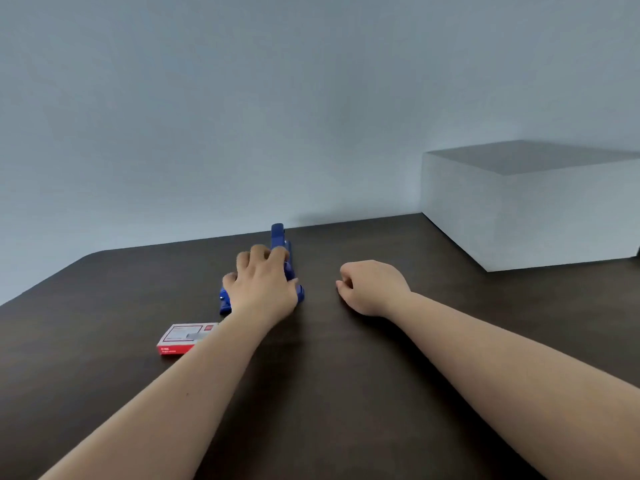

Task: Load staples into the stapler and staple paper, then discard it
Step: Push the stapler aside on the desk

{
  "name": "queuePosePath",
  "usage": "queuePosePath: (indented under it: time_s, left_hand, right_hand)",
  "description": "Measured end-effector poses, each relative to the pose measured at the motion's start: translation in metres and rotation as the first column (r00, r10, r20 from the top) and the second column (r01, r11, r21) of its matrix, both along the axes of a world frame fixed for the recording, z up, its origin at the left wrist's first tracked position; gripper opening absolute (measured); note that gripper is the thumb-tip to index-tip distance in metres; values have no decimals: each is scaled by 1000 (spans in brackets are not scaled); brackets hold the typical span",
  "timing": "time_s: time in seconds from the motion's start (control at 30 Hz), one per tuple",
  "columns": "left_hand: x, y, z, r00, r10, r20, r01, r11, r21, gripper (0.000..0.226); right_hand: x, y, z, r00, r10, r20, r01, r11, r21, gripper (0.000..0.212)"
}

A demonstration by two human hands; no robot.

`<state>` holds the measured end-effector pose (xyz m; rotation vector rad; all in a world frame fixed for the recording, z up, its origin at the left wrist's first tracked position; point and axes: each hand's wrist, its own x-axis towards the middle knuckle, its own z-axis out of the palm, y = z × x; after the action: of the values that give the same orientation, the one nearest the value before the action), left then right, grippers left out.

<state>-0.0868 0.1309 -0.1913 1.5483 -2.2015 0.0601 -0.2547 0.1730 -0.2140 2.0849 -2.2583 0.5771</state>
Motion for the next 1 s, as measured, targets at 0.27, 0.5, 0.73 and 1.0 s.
queuePosePath:
  time_s: [0.27,0.5,0.73,1.0]
  left_hand:
    - [23,-23,0,978,43,205,-54,997,50,19]
    - [-10,-30,4,961,50,270,-32,997,-72,43]
    - [-54,-62,-5,968,60,244,-32,993,-116,28]
    - [-85,-107,-22,930,165,328,-125,982,-140,51]
  right_hand:
    - [-8,-4,-5,999,4,54,-4,1000,3,32]
    - [-9,-7,-4,997,-9,79,9,1000,2,31]
    - [-10,-11,-1,997,4,82,-3,1000,-11,22]
    - [-11,-13,-4,997,20,79,-16,999,-40,20]
